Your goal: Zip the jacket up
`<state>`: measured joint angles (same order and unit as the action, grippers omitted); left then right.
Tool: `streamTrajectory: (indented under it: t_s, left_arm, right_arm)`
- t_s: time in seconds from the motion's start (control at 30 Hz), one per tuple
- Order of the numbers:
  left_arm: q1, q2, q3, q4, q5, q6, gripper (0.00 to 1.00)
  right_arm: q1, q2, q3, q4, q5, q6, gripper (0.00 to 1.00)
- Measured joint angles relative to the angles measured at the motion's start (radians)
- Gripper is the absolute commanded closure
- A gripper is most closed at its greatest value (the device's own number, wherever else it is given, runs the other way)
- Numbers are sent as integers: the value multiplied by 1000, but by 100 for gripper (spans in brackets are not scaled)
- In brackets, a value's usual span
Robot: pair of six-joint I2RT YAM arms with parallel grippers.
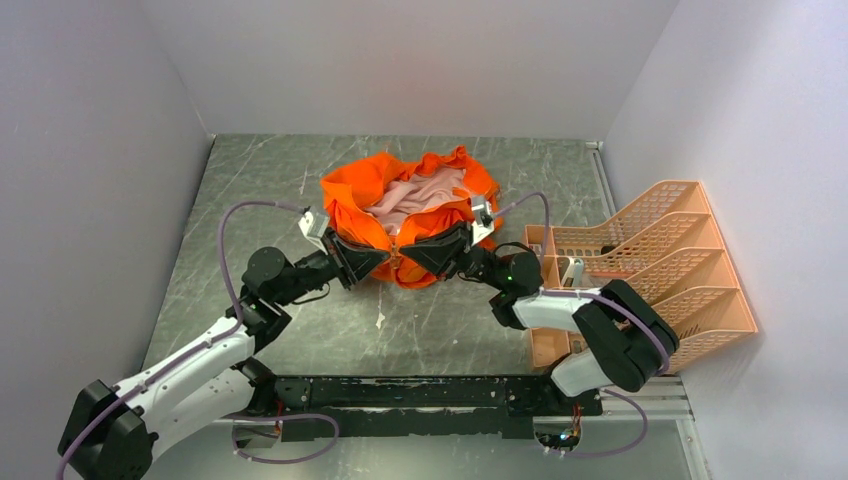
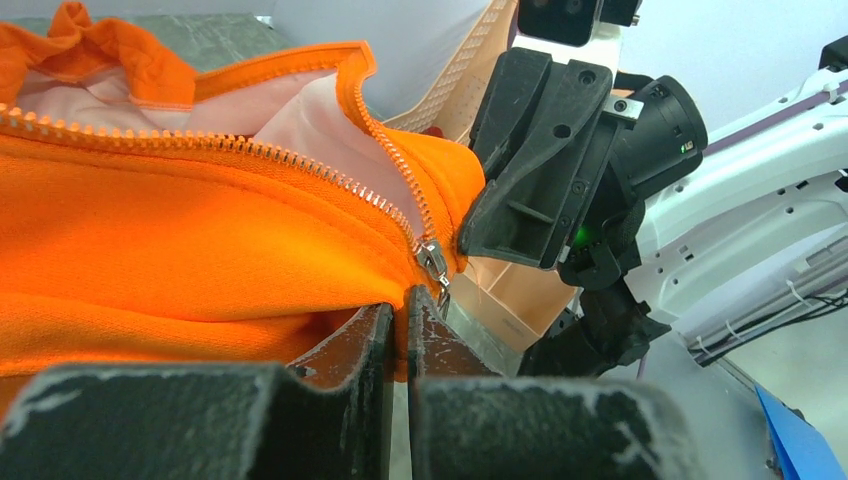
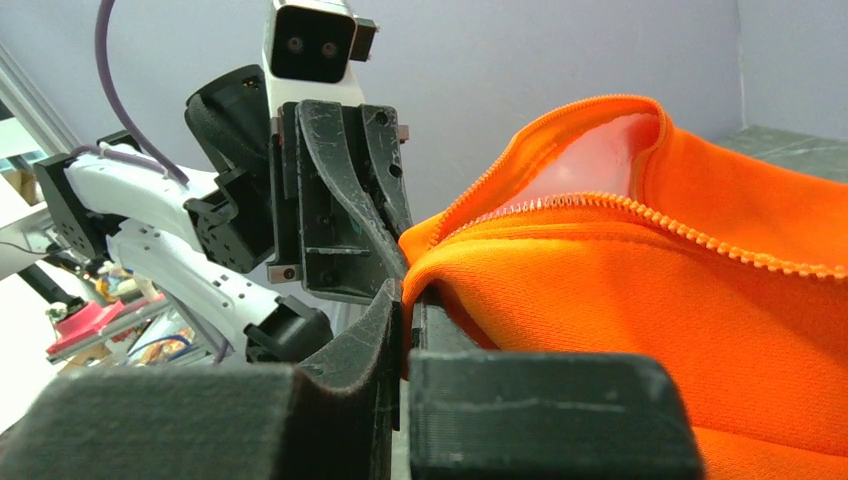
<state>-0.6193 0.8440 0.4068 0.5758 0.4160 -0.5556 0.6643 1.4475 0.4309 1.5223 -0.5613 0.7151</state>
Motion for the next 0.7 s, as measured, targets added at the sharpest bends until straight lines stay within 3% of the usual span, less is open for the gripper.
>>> streamTrajectory:
  t_s: [0.4, 0.7]
  left_arm:
    - [-5, 55, 34, -17, 78, 10, 92]
    - [-6, 94, 47, -57, 127, -5, 92]
  right_arm:
    - [0, -100, -32, -113, 26, -44, 100]
    - [3, -219, -42, -367, 66, -71, 100]
